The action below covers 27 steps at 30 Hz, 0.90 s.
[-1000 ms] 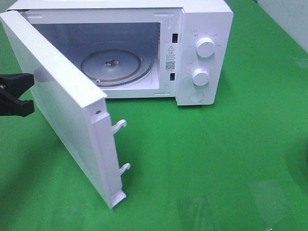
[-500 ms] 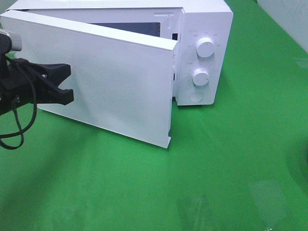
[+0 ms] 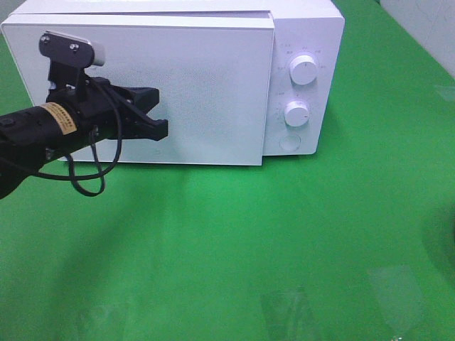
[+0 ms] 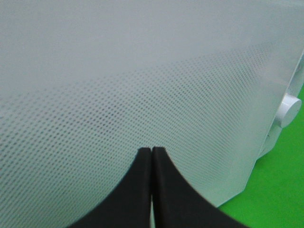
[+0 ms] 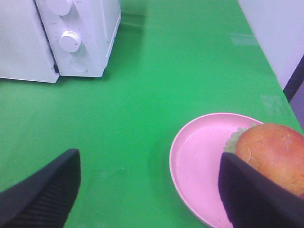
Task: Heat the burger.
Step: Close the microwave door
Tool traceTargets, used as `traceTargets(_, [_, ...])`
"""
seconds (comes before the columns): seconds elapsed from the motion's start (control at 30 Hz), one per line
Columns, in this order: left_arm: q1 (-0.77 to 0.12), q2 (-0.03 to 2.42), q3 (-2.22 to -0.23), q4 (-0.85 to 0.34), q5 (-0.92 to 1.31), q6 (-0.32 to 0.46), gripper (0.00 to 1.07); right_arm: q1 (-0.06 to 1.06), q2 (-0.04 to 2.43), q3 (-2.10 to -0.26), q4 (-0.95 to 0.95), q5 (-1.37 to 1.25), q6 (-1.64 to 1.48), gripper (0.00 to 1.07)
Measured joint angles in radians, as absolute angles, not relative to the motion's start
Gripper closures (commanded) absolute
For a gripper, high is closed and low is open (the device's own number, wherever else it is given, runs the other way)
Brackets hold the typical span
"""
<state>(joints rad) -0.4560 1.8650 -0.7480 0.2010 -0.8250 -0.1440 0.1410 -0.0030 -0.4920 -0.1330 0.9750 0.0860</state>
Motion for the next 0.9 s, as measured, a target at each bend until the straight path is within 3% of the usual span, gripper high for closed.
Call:
traceTargets(0.23, [-0.49,1.922,-0.855,0.166,-0.774,-0.14,1.07,0.141,-0.003,-0.492,-0.133,0.975,0.086,0.32])
traceTargets(0.67, [-0.551,2.043,-1.083,0.263,-0.644,-0.133,1.07,0.141,-0.003,-0.492,-0.133,0.975,0.086,0.32])
traceTargets(0.9, [-0.586,2.065,-1.137,0.243,-0.588,-0.137,1.07,0.141,-0.003,-0.492,-0.133,0.975,0.086,0.32])
